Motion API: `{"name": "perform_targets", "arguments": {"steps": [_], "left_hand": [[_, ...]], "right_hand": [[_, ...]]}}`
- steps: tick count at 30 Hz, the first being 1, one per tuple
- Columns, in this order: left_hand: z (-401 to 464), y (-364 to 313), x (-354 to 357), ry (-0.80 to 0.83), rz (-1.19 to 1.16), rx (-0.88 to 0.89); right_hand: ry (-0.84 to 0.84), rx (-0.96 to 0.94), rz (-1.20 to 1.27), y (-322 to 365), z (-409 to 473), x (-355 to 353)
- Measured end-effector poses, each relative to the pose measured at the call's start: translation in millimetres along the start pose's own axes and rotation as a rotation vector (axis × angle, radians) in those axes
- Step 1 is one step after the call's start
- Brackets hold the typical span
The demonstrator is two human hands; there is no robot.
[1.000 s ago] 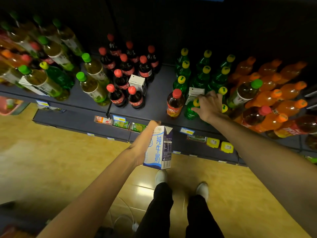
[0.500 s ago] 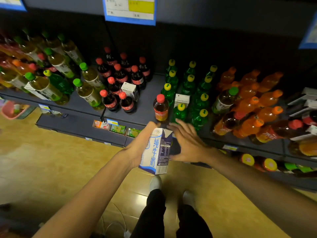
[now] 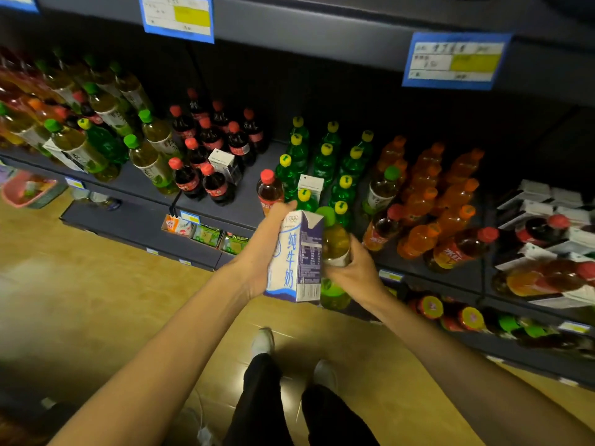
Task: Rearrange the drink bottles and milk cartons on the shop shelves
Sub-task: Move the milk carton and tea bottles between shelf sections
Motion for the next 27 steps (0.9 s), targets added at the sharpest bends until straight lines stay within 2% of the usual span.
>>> {"name": "perform_targets", "arguments": {"steps": [5,11,18,22,27], "left_hand": [[-0.4,-2.2,-14.9,-0.077,-0.155,0.012],[-2.2,1.9,-70.6,-0.214,-0.176,-0.040],[-5.6,-3.5,-192.7,-0.396,-0.119,-0.015],[-12.0,-15.4,-276.2,-0.443,-0.146,0.017],[-22.3,-34.7,-378.3,-0.500,-0.130,0.030]], "right_hand": [[0.009,0.076,0.180,21.5,-3.0,3.7],[0.048,0.227,0.352,33.7,13.0,53.3],[0.095,0.400,0.360,46.0,40.8,165.9],[0.110,0.475,0.328,39.6,63.5,247.5],[0.094,0.467,0.237,36.8,90.5,346.6]]}}
Point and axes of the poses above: each hand's wrist, its own z-axis towards the middle knuckle, its own x-axis out of the palm, y = z × x, the point moved 1 cm from there along z, towards the middle knuckle, and after that the axes turned 8 degrees about z, right-handed, at the moved point
